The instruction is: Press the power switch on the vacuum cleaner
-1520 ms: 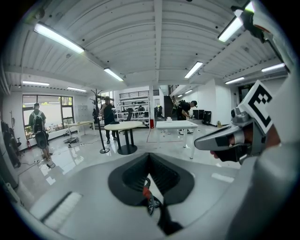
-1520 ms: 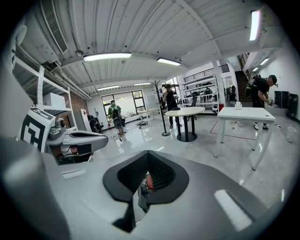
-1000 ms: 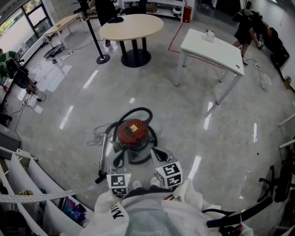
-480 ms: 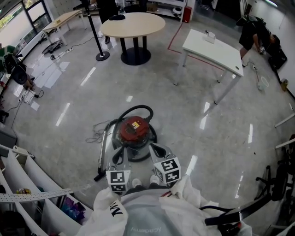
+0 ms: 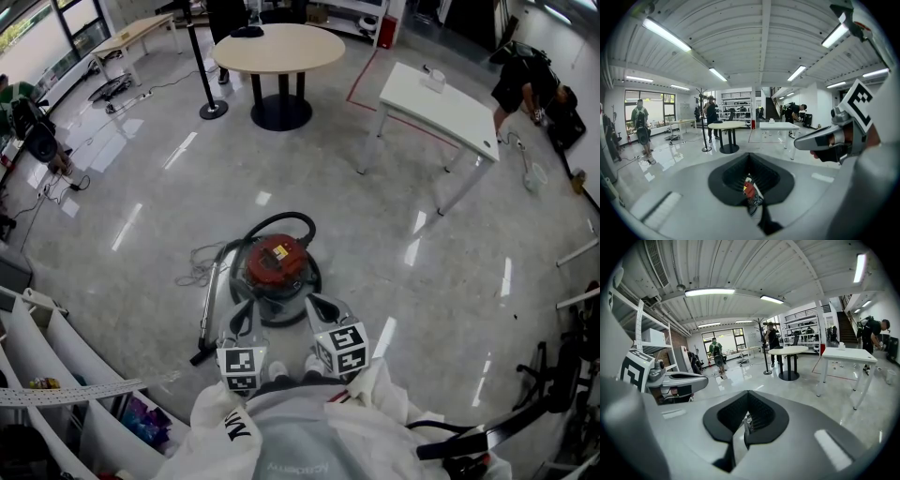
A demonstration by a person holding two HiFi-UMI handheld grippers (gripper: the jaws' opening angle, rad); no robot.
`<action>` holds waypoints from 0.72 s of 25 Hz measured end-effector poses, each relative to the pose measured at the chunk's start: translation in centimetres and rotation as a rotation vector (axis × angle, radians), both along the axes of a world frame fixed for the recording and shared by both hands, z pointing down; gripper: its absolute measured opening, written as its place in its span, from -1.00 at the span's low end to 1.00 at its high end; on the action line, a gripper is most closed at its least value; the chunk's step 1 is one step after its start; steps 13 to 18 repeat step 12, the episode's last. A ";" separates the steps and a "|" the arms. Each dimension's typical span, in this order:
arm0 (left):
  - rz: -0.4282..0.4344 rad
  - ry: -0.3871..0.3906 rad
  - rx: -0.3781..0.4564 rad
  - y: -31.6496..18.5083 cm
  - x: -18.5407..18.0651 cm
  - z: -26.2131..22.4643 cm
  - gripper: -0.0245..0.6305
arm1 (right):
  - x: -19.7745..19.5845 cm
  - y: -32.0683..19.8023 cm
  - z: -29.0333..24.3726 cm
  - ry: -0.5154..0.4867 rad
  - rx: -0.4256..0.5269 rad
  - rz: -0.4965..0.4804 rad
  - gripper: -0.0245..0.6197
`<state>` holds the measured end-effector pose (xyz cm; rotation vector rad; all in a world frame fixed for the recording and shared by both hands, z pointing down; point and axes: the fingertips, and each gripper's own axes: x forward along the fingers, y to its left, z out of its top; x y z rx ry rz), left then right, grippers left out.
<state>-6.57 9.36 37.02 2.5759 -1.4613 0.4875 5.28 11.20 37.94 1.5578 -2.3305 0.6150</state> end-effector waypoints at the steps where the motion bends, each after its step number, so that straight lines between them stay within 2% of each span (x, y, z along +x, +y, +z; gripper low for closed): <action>1: 0.000 0.001 0.000 0.0 -0.1 0.0 -0.93 | -0.1 0.0 0.0 0.001 -0.001 0.001 -0.92; 18: -0.003 0.008 -0.008 0.1 -0.8 0.3 -0.93 | -0.7 0.2 0.2 0.011 -0.004 0.004 -0.92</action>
